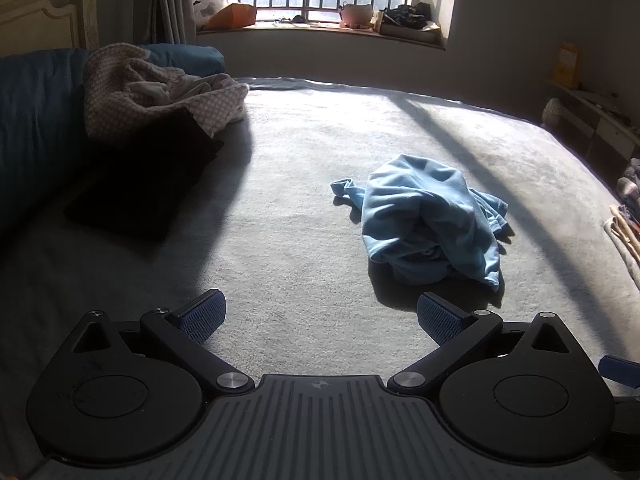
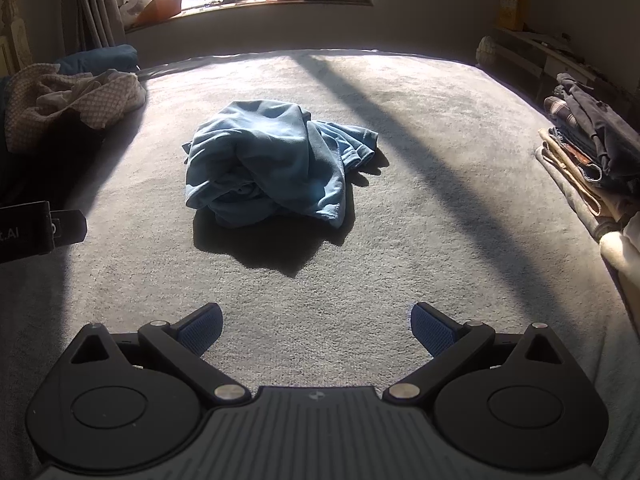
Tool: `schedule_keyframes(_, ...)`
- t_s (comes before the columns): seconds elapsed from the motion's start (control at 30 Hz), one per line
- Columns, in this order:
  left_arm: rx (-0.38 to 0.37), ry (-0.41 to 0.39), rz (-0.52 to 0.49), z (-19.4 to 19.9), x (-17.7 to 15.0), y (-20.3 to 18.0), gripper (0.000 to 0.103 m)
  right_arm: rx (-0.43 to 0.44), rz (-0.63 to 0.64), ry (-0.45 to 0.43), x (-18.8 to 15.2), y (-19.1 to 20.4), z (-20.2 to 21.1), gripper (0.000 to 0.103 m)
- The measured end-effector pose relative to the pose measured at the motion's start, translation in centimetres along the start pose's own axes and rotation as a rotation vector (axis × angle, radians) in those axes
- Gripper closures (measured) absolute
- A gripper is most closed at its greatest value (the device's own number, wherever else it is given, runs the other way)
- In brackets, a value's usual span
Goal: Fold clothes
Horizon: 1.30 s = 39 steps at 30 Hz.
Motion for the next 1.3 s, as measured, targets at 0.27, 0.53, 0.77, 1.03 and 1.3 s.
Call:
schedule_keyframes(0.27,0.006,-0.011,-0.001,-0.9,-0.3,0.0,0.0,0.007,-0.008,0.021,-0.7,-0.4,-1.2,0.0)
schedule_keyframes(0.53,0.015,0.009,0.04,-3.3,-0.7,0.9,0.0,0.055,-0.007,0.038,-1.6,-0.7,-2.9,0.0)
schedule_keyframes(0.77,-0.001,-0.046,0.064,-6.6,-0.6,2.5,0.0,0.146,0.084,-0.045,-1.4,-1.2,-4.8,0.0)
schedule_keyframes(1.03,-0.065,-0.101,0.02,-10.9,-0.5,2.3,0.0,0.268,0.176,-0.208,4.7,-1.6,-8.0,0.0)
schedule_keyframes(1.3,-0.249,-0.16,-0.154,-15.9,0.1,-4.0,0.0,0.372,0.248,-0.221,12.2,2.2,-14.9,0.0)
Point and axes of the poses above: each gripper's, at about its wrist camera, not at the fingertips, and z roughly against the way its jaws point, y to its left, x to its top, the point moved 10 cm from there along -z, roughly the way its jaws point, and after that the axes turned 12 degrees about -y, right-handed, at the moved point
